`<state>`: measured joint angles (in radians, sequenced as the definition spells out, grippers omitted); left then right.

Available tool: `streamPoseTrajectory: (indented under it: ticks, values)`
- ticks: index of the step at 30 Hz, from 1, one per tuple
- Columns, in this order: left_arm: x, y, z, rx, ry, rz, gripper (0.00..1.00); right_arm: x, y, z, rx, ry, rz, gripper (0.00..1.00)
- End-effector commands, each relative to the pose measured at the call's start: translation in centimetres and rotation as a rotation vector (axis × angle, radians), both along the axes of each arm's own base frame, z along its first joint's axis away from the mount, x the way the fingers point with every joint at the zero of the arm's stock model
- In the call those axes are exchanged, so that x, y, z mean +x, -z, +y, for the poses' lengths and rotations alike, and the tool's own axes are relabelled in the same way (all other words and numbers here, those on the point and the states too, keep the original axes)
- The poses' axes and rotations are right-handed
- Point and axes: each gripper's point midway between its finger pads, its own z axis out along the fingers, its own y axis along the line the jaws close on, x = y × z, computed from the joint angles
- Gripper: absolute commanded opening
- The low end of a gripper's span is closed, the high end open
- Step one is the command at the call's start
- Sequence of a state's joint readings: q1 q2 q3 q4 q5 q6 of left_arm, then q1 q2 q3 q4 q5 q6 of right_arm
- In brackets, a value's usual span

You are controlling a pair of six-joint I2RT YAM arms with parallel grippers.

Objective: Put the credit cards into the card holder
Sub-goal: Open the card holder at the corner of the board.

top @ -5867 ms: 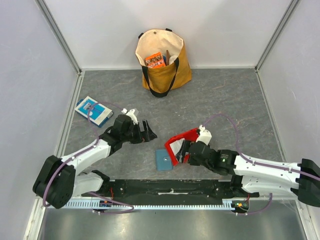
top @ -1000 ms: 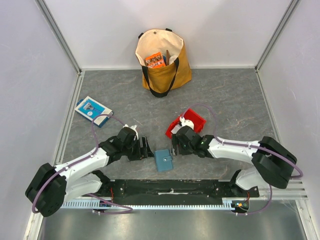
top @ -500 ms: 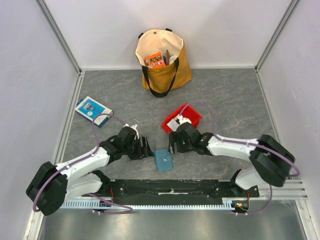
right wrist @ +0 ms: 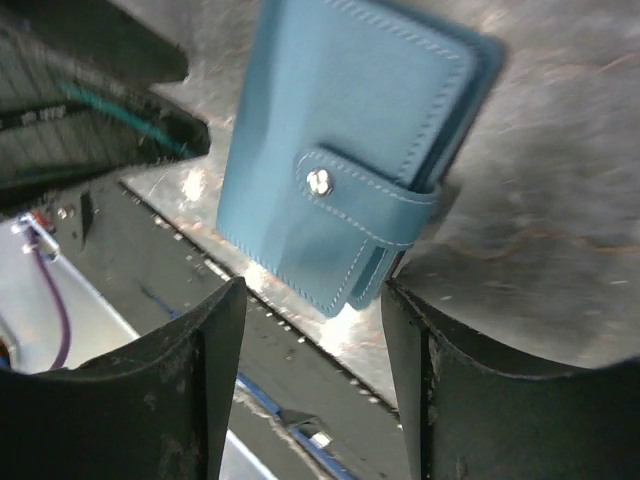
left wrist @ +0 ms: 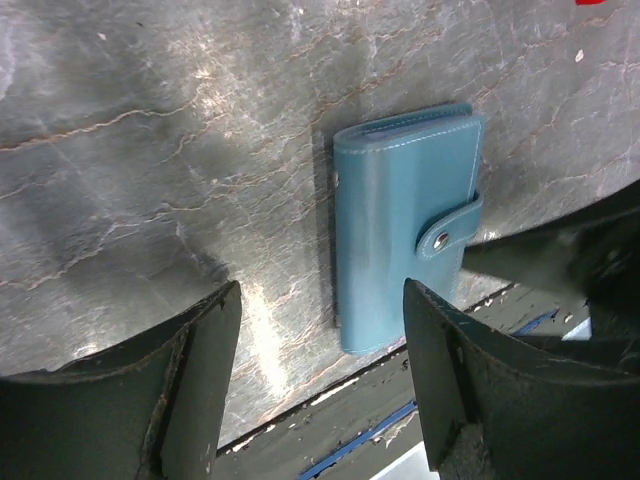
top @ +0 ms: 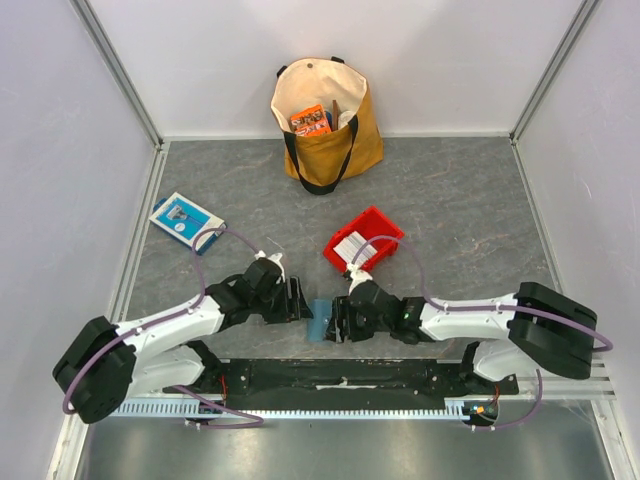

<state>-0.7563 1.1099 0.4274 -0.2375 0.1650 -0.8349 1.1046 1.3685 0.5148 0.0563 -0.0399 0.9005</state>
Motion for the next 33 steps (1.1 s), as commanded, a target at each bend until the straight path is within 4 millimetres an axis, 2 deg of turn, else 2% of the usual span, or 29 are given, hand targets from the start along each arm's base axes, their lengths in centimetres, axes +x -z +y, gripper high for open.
streamPoseTrajectory:
  ticks: [1, 6, 8, 11, 13, 15, 17, 20, 22, 26, 33]
  values:
    - [1.5, -1.6, 0.3, 0.013, -0.051, -0.068, 0.72, -1.7, -0.3, 2.3, 0.098, 0.040, 0.048, 0.62]
    - [2.5, -1.5, 0.6, 0.089, -0.041, -0.079, 0.72, -2.8, -1.3, 5.4, 0.100, -0.071, -0.008, 0.59]
    - [2.6, -1.5, 0.6, 0.108, -0.020, -0.073, 0.72, -1.8, -1.5, 4.3, 0.010, -0.052, -0.065, 0.59]
    - [1.8, -1.4, -0.3, 0.069, 0.066, -0.064, 0.73, -1.0, -2.9, 1.8, -0.001, -0.046, -0.167, 0.61]
    - [0.7, -1.2, -0.9, 0.018, 0.123, -0.047, 0.74, -0.6, -3.2, -0.7, -0.052, -0.071, -0.220, 0.61]
    - [-0.1, -1.0, -1.3, -0.021, 0.150, -0.031, 0.76, -0.1, -4.1, -1.6, -0.024, -0.107, -0.247, 0.60]
    - [-0.7, -0.7, -1.5, -0.050, 0.171, -0.019, 0.79, 0.0, -4.6, -2.0, 0.003, -0.159, -0.242, 0.54]
    - [-1.5, 0.0, -2.0, -0.081, 0.212, 0.010, 0.80, -0.8, -4.0, -1.9, 0.027, -0.249, -0.182, 0.51]
    - [-1.9, 0.7, -2.0, -0.078, 0.218, 0.035, 0.80, -2.2, -3.2, -1.1, 0.064, -0.301, -0.114, 0.47]
    - [-2.2, 1.6, -2.2, -0.096, 0.221, 0.057, 0.80, -2.9, -1.6, 0.0, 0.130, -0.222, 0.004, 0.47]
    - [-3.2, 2.3, -2.9, -0.169, 0.229, 0.091, 0.79, -2.4, 1.0, 0.3, 0.160, -0.047, 0.114, 0.49]
